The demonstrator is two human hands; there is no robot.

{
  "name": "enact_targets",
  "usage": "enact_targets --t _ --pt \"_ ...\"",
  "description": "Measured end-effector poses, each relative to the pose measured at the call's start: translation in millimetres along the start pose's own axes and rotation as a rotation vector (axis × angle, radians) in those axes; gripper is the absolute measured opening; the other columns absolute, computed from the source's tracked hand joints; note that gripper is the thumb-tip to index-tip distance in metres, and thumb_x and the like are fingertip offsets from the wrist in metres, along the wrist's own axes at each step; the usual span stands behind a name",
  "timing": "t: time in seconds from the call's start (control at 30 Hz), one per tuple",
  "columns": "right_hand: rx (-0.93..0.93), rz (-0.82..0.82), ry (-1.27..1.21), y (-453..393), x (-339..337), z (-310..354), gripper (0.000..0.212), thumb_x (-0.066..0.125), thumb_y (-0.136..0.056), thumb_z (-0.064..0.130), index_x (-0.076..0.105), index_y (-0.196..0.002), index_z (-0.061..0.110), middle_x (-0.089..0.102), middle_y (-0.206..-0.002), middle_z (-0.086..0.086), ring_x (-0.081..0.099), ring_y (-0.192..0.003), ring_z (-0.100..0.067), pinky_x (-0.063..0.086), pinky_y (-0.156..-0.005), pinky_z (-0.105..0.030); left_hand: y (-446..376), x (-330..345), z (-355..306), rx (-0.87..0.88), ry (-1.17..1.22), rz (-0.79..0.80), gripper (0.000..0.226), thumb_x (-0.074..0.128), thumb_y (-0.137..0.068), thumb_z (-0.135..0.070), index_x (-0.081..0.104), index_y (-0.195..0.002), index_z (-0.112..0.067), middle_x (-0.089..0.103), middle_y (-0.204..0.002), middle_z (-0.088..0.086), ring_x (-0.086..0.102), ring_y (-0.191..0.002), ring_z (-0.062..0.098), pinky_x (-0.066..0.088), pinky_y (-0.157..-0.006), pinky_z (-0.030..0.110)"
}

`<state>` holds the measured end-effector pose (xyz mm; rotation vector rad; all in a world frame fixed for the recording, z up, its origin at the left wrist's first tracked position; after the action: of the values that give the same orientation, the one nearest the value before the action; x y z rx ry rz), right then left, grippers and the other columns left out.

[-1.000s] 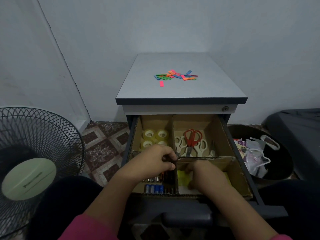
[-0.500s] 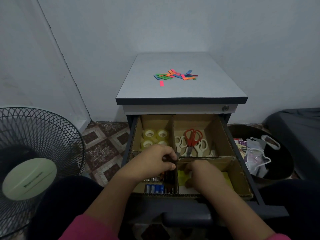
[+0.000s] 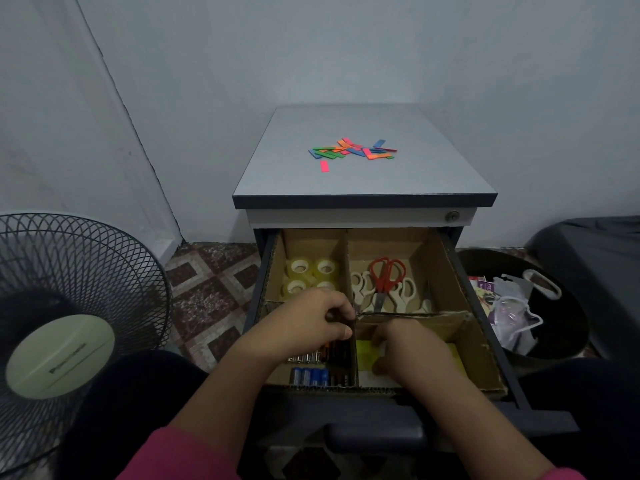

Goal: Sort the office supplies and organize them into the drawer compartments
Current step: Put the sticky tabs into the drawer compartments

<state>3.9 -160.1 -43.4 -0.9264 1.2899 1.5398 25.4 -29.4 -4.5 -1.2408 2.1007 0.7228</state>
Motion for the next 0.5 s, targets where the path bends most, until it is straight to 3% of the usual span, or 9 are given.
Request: enact_targets --t 0.23,0.5 --pt "0.001 -0.019 0.022 1.3 -1.0 2.7 0.030 0.068 -0.083 0.026 0.063 -0.112 0.023 0.061 -0.111 -0.001 0.061 -0.102 -0.020 0.053 -0.080 -0.033 -0.2 -0.5 -0.5 0.007 0.003 -0.002 0.019 0.072 -0.083 -0.022 0.067 -0.099 -0.030 0.055 -0.096 -0.019 0.056 -0.096 0.003 0.051 -0.090 0.031" --pt "0.037 0.013 -0.013 1.2 -1.1 2.3 0.035 0.073 -0.077 0.042 0.061 -0.101 0.020 0.060 -0.103 -0.002 0.061 -0.095 -0.021 0.050 -0.075 -0.032 -0.9 0.6 0.6 0.001 0.003 0.004 0.018 0.072 -0.083 -0.023 0.066 -0.097 -0.032 0.058 -0.100 -0.014 0.056 -0.097 0.003 0.051 -0.090 0.033"
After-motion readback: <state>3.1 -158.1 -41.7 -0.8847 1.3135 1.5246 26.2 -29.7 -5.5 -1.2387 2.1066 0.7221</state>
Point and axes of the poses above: each hand's wrist, its own y-axis away from the middle knuckle, its own x-axis out of the palm, z = x × y, the point moved 9 cm from there along -y, towards the middle knuckle
